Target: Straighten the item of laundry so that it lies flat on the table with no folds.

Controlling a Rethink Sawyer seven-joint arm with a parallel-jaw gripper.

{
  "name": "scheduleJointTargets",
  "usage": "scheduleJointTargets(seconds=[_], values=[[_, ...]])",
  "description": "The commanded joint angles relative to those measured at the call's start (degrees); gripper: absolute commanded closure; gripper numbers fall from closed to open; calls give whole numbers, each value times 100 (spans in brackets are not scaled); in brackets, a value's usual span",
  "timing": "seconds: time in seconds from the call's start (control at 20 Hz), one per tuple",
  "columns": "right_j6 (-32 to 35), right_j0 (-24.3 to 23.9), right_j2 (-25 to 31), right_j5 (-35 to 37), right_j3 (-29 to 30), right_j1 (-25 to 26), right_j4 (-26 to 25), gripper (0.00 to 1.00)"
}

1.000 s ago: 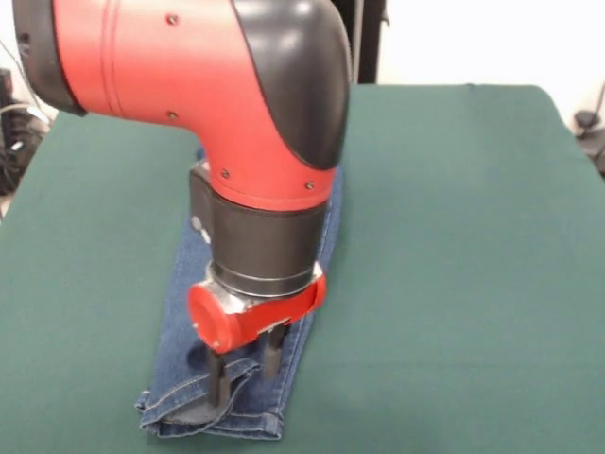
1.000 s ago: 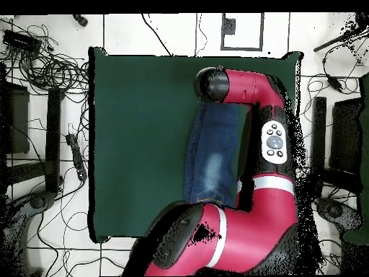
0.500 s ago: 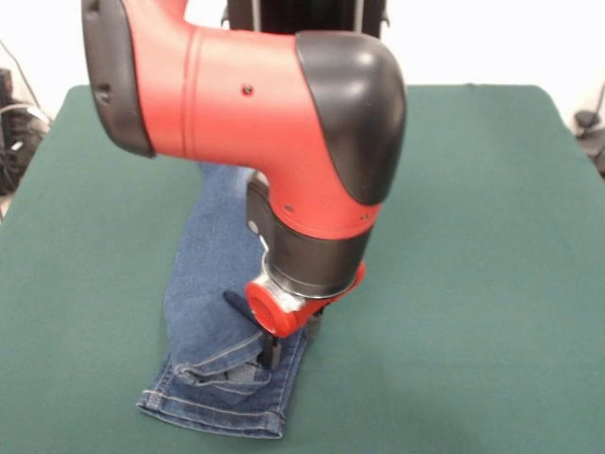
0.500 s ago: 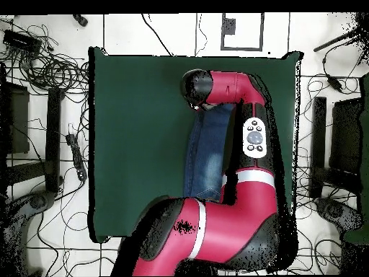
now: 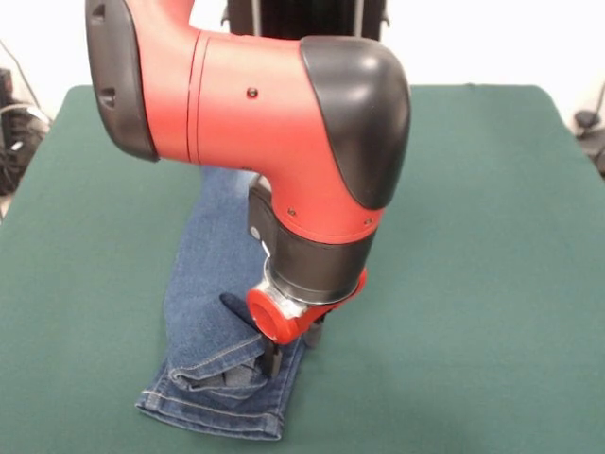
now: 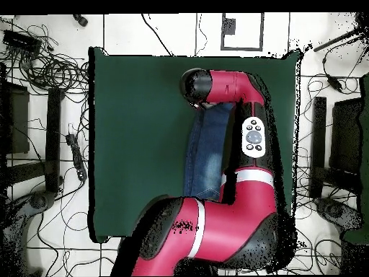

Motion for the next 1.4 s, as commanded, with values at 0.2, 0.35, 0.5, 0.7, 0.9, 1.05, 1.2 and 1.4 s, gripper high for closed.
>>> scheduleJointTargets(seconds=[0.2,0.35,0.5,0.7,0.9,1.05,1.2,1.4], values=[[-208,125,325,-187,23,245,-272,0],[-367,85,305,26,-55,110,-267,0],[-582,29,304,260,-203,48,-275,0],[-819,-79,265,279,-155,-69,-329,0],[-887,-138,212,196,-47,-140,-383,0],[-877,-107,211,214,-176,-47,-436,0],[-836,-82,183,184,-184,-20,-506,0],[-861,-92,144,56,-117,-4,-681,0]])
